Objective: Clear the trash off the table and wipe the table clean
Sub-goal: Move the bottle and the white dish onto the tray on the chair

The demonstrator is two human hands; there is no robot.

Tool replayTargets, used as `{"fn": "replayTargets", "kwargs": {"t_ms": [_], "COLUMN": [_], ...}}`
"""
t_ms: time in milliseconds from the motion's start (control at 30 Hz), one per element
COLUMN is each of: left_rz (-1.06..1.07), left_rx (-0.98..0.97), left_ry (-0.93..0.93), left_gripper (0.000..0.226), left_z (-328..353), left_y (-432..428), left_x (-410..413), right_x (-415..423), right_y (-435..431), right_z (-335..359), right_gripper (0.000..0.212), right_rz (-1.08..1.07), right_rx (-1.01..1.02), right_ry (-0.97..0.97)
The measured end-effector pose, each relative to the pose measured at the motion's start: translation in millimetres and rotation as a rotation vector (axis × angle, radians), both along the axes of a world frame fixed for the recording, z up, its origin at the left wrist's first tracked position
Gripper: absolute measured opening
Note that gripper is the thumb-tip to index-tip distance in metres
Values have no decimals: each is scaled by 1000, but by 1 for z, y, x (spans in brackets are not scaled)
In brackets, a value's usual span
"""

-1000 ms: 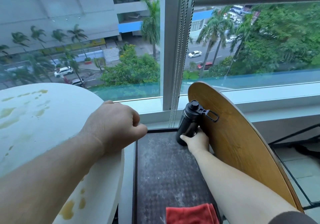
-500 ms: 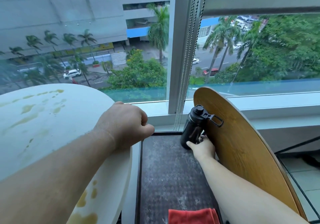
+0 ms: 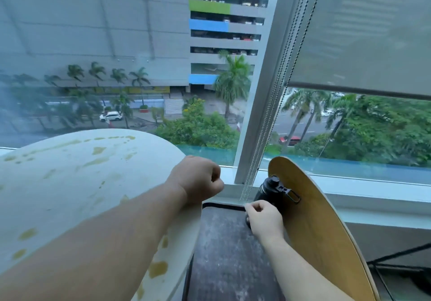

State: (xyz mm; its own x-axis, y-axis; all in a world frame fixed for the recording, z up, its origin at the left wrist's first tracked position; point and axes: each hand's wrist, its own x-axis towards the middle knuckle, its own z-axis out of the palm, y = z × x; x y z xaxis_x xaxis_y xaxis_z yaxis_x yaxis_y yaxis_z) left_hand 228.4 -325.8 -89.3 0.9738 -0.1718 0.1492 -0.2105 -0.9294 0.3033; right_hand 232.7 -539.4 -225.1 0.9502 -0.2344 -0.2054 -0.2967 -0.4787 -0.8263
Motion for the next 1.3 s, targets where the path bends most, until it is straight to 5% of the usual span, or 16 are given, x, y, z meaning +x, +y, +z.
{"fn": "replayTargets", "kwargs": {"t_ms": [400,900,1100,1300], "left_rz": [58,230,552,790], "left_rx": [-401,-531,-589,-628], "left_ry": [-110,-273,-365,-93], "left_gripper": [18,19,5,43], "left_z": [75,75,52,28], "left_y": [103,344,400,432], "left_x": [-68,-201,-225,-237], "right_x": [-61,-147,-158,-162], "right_y": [66,293,371,418], "right_z": [159,197,204,201], "right_gripper": [30,19,19,20], "right_rz": [148,298,452,559], "right_rx": [-77,-3,-3,-35], "right_ry": [-367,-430,-452,-468]}}
